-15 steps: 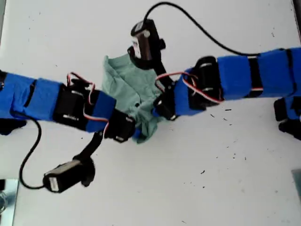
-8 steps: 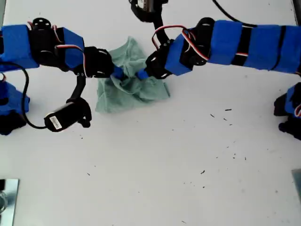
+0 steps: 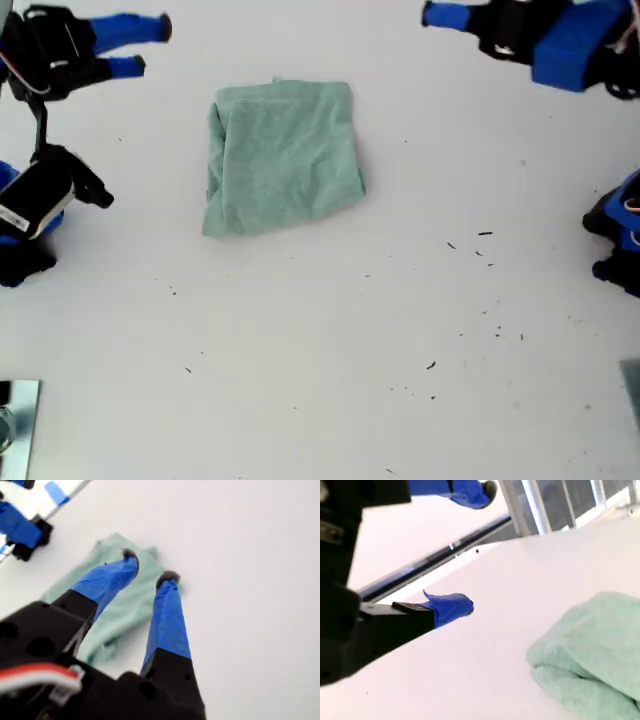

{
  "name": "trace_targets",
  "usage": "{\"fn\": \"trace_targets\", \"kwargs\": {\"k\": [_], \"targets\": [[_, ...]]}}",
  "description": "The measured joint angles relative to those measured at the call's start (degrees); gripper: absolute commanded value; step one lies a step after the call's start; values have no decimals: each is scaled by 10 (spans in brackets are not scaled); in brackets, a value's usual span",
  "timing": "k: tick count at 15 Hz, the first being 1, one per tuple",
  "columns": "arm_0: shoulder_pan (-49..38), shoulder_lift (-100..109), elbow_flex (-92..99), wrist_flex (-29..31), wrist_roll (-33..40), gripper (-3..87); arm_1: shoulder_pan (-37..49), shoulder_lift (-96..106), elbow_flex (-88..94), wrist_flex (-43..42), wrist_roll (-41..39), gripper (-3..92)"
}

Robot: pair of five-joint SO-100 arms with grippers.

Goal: Fold t shirt

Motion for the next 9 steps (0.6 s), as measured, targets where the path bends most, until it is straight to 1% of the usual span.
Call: {"fn": "trace_targets", "kwargs": {"k": [1,3,4,5,6,7,8,9], "targets": [[8,69,59,-10,-14,209,2,100,47,62,3,142],[43,233,188,-15,-39,121,-12,293,142,194,11,77],[71,317,254,-13,-58,74,-34,394,196,256,21,37],[103,396,311,-4,-79,65,-70,471,250,313,36,24],[132,432,340,17,-110,65,-91,497,290,350,56,24],[145,439,367,18,-123,79,-113,511,340,366,80,24],[166,446,397,11,-127,81,-127,514,377,381,122,24],[190,450,424,-1,-137,101,-116,523,398,417,176,25]]}}
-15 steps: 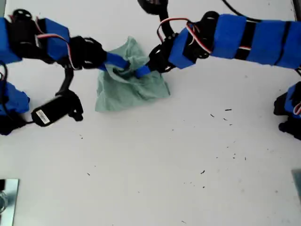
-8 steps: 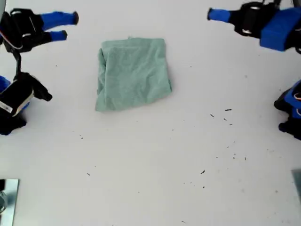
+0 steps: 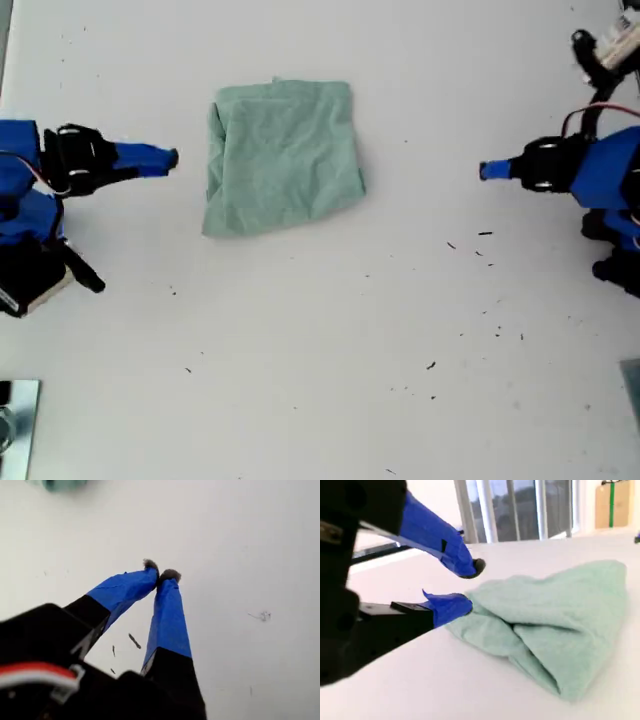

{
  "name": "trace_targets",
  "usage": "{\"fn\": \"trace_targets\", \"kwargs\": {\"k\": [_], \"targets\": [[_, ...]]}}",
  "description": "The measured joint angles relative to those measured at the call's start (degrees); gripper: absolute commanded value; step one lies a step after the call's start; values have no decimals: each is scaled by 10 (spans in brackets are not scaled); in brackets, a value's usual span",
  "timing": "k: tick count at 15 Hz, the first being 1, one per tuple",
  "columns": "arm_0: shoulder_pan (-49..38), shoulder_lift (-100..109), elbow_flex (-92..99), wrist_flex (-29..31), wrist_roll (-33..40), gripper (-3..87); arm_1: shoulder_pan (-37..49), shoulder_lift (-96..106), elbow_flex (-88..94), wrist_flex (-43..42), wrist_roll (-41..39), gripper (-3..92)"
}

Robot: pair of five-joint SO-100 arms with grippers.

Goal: Fold t shirt

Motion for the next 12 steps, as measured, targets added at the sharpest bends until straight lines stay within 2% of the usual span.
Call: {"fn": "trace_targets", "kwargs": {"k": [1,2,4,5,6,7,12], "targets": [[23,-1,21,2,-24,110,5,-5,2,31,41,25],[42,0,28,17,-49,110,-1,-4,2,36,49,28],[93,1,32,20,-54,110,8,-3,4,39,120,32],[112,1,32,20,-56,110,11,-3,4,40,78,28],[129,1,32,20,-56,110,10,-3,4,44,-22,32],[144,1,32,20,-56,110,2,-3,4,46,-89,33],[156,1,32,20,-57,110,0,-3,4,47,-123,29]]}}
